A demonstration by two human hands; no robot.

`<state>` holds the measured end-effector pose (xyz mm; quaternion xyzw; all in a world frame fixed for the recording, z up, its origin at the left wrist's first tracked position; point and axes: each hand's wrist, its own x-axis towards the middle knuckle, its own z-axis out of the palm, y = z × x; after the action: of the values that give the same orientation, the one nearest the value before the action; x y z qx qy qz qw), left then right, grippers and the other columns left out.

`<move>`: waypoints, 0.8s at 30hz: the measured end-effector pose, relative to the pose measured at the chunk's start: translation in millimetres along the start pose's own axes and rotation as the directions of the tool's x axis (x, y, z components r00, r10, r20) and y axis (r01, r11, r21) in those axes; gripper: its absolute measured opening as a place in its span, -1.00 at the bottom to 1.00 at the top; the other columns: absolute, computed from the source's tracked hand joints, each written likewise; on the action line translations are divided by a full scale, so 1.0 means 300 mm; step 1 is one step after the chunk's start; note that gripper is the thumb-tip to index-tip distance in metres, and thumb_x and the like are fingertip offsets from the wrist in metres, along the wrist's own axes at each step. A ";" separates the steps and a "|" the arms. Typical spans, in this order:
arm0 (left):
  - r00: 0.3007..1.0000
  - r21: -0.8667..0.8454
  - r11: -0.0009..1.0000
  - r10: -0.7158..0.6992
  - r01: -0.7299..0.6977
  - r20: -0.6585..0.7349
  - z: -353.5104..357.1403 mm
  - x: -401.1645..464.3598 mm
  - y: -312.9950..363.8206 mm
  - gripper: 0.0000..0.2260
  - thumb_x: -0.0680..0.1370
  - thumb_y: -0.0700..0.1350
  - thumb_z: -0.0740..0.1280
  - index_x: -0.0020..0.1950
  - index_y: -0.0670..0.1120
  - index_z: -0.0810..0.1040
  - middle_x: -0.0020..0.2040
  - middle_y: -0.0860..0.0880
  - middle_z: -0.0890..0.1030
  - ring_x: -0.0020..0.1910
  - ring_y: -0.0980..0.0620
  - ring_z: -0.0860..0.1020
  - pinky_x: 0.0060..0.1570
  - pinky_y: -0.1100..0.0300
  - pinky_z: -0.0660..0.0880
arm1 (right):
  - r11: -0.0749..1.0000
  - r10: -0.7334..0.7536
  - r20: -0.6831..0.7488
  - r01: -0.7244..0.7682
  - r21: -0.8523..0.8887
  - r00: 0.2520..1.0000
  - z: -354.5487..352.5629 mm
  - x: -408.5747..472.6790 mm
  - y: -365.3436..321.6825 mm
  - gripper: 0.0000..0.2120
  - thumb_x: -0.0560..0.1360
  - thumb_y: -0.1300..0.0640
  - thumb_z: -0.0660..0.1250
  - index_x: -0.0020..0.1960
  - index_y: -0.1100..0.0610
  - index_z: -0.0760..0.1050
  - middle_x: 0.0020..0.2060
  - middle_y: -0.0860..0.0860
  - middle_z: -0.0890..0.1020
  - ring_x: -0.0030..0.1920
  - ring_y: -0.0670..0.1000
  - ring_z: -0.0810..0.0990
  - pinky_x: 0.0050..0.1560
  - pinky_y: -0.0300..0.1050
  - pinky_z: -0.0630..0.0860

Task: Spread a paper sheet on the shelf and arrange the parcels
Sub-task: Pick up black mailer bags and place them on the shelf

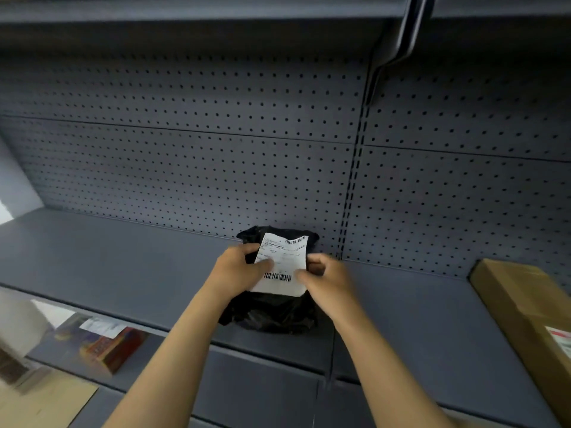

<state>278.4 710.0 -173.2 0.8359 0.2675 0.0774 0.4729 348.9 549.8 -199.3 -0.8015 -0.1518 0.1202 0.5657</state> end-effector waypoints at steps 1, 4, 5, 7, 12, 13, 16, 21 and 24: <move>1.000 0.053 0.998 0.025 -0.025 0.006 0.017 0.006 -0.014 -0.66 0.56 -0.08 0.43 0.35 0.04 0.62 0.05 0.09 0.69 -0.09 0.19 0.62 -0.17 0.41 0.49 | 1.000 0.011 0.007 -0.011 -0.020 1.000 0.002 0.000 0.015 -0.78 0.46 0.19 0.42 -0.01 -0.10 0.56 -0.18 -0.21 0.66 -0.16 -0.18 0.66 -0.26 -0.32 0.49; 1.000 0.095 0.995 0.027 -0.026 -0.014 0.048 0.022 -0.043 -0.62 0.53 -0.04 0.46 0.36 0.06 0.61 0.16 0.05 0.71 0.03 0.09 0.66 -0.09 0.32 0.54 | 0.999 0.025 -0.001 -0.025 -0.032 1.000 -0.005 0.003 0.045 -0.79 0.46 0.15 0.43 0.02 -0.11 0.56 -0.14 -0.19 0.67 -0.12 -0.15 0.67 -0.26 -0.33 0.47; 1.000 0.099 0.995 0.013 -0.011 -0.025 0.050 0.026 -0.044 -0.56 0.51 0.02 0.47 0.40 0.07 0.57 0.22 0.04 0.68 0.12 0.03 0.65 0.05 0.19 0.58 | 0.999 0.022 -0.001 -0.022 -0.027 1.000 -0.007 0.005 0.046 -0.79 0.47 0.14 0.43 0.04 -0.10 0.56 -0.12 -0.18 0.68 -0.11 -0.13 0.67 -0.25 -0.33 0.47; 0.998 0.202 0.979 -0.028 0.039 -0.057 0.053 0.031 -0.032 -0.40 0.47 0.11 0.47 0.50 0.09 0.44 0.39 -0.02 0.55 0.32 -0.09 0.54 0.27 -0.04 0.51 | 0.999 0.012 -0.010 -0.013 -0.035 1.000 -0.020 0.011 0.046 -0.73 0.50 0.10 0.41 0.18 -0.04 0.54 -0.10 -0.17 0.66 -0.13 -0.18 0.62 -0.24 -0.34 0.44; 0.934 0.416 0.901 0.248 -0.125 -0.259 0.117 -0.003 0.091 -0.45 0.57 0.07 0.40 0.55 0.03 0.38 0.46 -0.10 0.42 0.44 -0.21 0.31 0.33 -0.06 0.37 | 0.997 -0.010 -0.081 0.004 -0.077 0.997 -0.122 0.018 0.026 -0.64 0.56 0.02 0.32 0.35 -0.02 0.47 -0.12 -0.22 0.59 -0.15 -0.27 0.49 -0.18 -0.32 0.37; 0.912 0.351 0.912 0.313 -0.211 -0.265 0.151 -0.010 0.121 -0.50 0.59 0.03 0.38 0.53 0.02 0.42 0.43 -0.10 0.45 0.43 -0.18 0.33 0.30 0.02 0.37 | 0.998 -0.006 -0.087 0.000 -0.070 0.996 -0.151 0.017 0.026 -0.64 0.56 0.03 0.31 0.35 -0.04 0.47 -0.06 -0.21 0.59 -0.11 -0.25 0.51 -0.18 -0.32 0.37; 0.881 0.111 0.917 0.399 -0.383 -0.254 0.283 -0.032 0.215 -0.61 0.63 -0.04 0.36 0.46 0.00 0.50 0.36 -0.08 0.51 0.33 -0.05 0.48 0.19 0.20 0.41 | 0.997 -0.028 -0.138 0.018 -0.071 0.990 -0.252 0.001 0.027 -0.58 0.56 0.05 0.31 0.42 -0.05 0.40 0.02 -0.18 0.62 0.00 -0.16 0.56 -0.08 -0.26 0.40; 0.926 -0.177 0.911 0.354 -0.373 -0.131 0.515 -0.084 0.362 -0.68 0.65 -0.05 0.32 0.41 0.04 0.54 0.32 0.04 0.55 -0.03 0.33 0.50 -0.02 0.46 0.39 | 0.997 -0.034 -0.263 0.013 -0.081 0.964 -0.493 -0.038 0.062 -0.51 0.57 0.08 0.30 0.48 -0.04 0.34 0.08 -0.17 0.63 -0.01 -0.20 0.54 0.01 -0.24 0.39; 0.943 -0.244 0.914 0.333 -0.325 -0.010 0.653 -0.121 0.447 -0.70 0.66 -0.01 0.30 0.40 0.08 0.53 0.36 0.09 0.54 -0.05 0.38 0.48 -0.13 0.52 0.35 | 0.997 -0.016 -0.362 -0.012 -0.075 0.932 -0.664 -0.058 0.108 -0.54 0.55 0.12 0.32 0.43 -0.03 0.40 0.06 -0.15 0.64 0.00 -0.16 0.56 0.06 -0.25 0.45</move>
<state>372.9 489.4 -163.1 0.8060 0.1043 0.1747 0.5559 408.8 359.5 -163.6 -0.8306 -0.0502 -0.0362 0.5533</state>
